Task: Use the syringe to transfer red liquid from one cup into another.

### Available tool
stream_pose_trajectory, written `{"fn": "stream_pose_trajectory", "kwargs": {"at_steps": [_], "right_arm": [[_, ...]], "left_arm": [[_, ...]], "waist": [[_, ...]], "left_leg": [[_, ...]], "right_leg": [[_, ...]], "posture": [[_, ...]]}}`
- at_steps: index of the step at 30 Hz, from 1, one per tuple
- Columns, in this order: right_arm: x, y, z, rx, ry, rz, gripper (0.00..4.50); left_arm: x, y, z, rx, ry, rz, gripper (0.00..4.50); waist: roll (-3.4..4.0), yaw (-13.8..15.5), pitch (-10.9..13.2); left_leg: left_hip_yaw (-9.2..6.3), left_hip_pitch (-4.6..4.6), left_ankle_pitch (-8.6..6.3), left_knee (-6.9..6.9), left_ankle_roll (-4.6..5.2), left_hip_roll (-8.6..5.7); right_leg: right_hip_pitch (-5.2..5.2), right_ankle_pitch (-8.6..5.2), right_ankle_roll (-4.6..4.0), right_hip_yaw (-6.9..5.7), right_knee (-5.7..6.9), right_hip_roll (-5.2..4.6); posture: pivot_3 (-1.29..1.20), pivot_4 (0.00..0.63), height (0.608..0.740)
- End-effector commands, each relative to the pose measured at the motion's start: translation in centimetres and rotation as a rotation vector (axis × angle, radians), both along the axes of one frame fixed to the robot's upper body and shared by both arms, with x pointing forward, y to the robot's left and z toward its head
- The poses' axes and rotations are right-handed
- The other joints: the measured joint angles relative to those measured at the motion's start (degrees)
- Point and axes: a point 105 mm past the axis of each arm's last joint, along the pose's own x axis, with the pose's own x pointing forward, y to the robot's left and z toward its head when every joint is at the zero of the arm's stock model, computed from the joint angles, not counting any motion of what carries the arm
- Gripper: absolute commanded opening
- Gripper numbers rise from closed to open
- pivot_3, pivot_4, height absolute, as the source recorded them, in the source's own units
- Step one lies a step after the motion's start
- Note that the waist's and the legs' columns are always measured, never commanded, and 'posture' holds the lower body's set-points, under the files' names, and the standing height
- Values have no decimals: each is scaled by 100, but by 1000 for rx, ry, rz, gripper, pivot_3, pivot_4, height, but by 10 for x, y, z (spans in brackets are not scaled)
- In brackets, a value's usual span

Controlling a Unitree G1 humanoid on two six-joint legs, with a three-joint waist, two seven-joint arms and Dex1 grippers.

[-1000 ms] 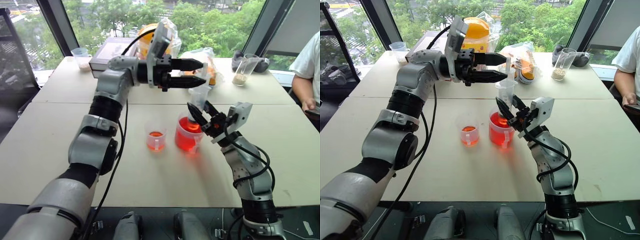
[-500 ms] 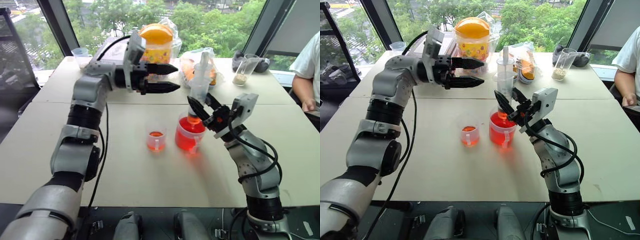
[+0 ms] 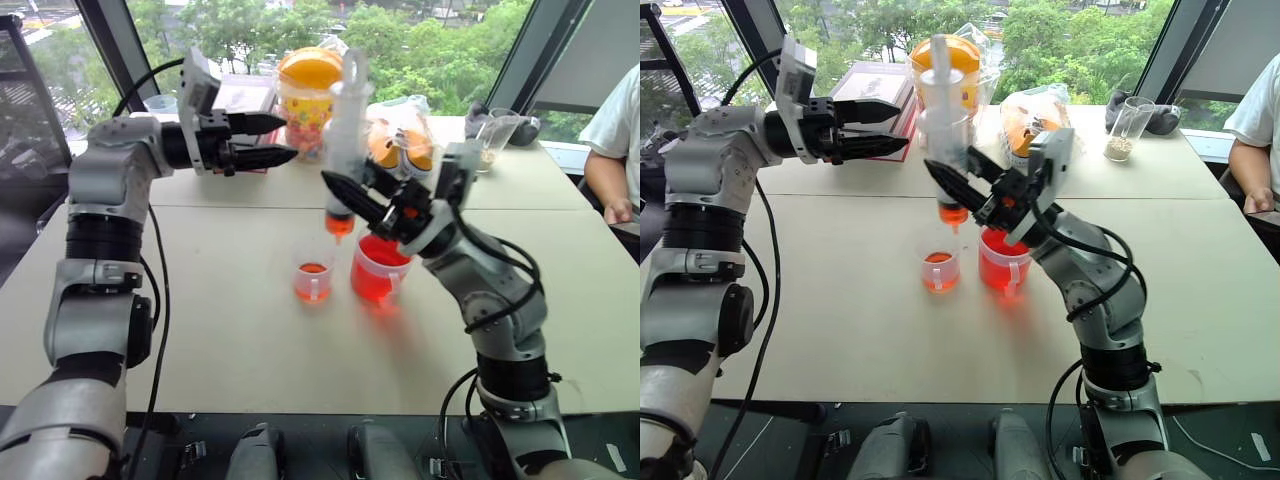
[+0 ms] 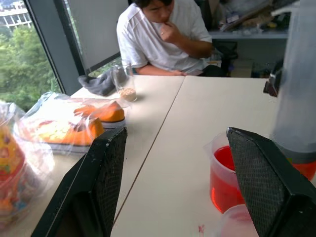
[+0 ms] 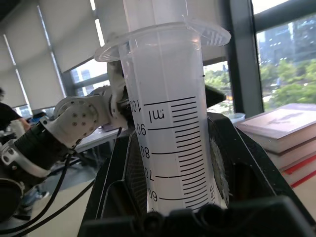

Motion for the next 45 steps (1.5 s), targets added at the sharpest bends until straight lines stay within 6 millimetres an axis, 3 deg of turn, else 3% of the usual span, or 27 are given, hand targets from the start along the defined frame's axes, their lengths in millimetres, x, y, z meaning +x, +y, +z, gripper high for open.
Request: {"fn": "stream_pose_trajectory", "kwargs": {"at_steps": [1, 6, 16, 31, 37, 38, 45], "right_arm": [[2, 9, -7, 14, -21, 21, 1391], [9, 17, -31, -6, 2, 13, 1391], [16, 15, -40, -17, 4, -14, 1391], [14, 18, -38, -31, -15, -6, 1391], [14, 18, -38, -34, -17, -12, 1391], [14, 19, -37, -33, -18, -13, 1391], [16, 22, -26, -7, -39, -15, 1391]], "left_arm": [[-12, 5, 20, -15, -72, 3, 3283], [-21, 9, 25, -26, -59, -6, 3283], [-33, 6, 36, -72, -36, -102, 3283], [-11, -42, 20, -64, -34, -166, 3283], [-17, -51, 18, -54, -16, -242, 373], [-20, -52, 14, -41, -3, -265, 50], [-31, -55, 2, 14, 12, -326, 50]], "waist": [[0, 5, 0], [0, -1, 0], [0, -11, 0], [0, -17, 0], [0, -11, 0], [0, -18, 0], [0, -16, 0]], "left_leg": [[0, 0, 0, 0, 0, 0], [0, -2, 0, 0, 0, 0], [0, 2, 3, 0, -5, 1], [1, 1, 3, 2, -5, 1], [2, 0, 3, 2, -5, 0], [2, 0, 3, 2, -5, 0], [1, 1, 3, 1, -5, 1]], "right_leg": [[0, 0, 0, 0, 0, 0], [0, 0, 0, 0, -1, 0], [0, 0, 0, 0, 5, 1], [-2, 0, 0, 0, 5, 3], [-1, 0, 0, 1, 3, 1], [-1, 0, 0, 0, 3, 1], [-1, 0, 0, 1, 4, 1]], "posture": [[0, 150, 740], [0, 150, 740], [0, 150, 740], [0, 150, 740], [0, 150, 740], [0, 150, 740], [0, 150, 740]]}}
